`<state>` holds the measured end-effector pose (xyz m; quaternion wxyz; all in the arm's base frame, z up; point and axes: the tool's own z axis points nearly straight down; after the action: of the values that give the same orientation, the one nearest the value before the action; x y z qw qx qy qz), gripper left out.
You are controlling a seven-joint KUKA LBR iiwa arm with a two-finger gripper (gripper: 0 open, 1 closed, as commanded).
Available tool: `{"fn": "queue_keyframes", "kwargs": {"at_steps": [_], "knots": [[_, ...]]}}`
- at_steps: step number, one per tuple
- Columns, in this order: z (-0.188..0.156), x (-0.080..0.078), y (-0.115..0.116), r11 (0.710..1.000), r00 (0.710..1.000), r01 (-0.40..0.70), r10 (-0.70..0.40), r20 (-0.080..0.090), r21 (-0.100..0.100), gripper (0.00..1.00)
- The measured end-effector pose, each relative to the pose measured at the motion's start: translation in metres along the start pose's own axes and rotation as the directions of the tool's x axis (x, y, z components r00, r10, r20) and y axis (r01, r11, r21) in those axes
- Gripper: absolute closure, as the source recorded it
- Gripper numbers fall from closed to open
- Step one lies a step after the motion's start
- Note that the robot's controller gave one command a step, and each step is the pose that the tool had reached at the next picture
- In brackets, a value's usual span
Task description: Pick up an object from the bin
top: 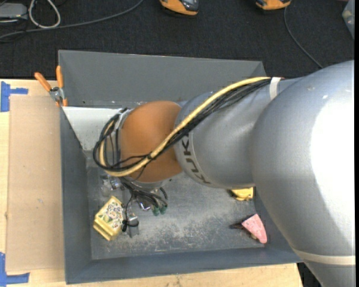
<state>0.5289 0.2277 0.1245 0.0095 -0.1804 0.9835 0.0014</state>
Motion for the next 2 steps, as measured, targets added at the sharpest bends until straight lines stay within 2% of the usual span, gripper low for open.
{"fn": "queue_keyframes", "kwargs": {"at_steps": [1, 2], "knots": [[0.0182, 0.0211, 0.0183, 1.000, 1.000, 0.027, -0.027, -0.012, -0.001, 0.00], [0.0172, 0.0195, 0.0205, 1.000, 1.000, 0.029, -0.029, -0.001, -0.002, 0.00]]}}
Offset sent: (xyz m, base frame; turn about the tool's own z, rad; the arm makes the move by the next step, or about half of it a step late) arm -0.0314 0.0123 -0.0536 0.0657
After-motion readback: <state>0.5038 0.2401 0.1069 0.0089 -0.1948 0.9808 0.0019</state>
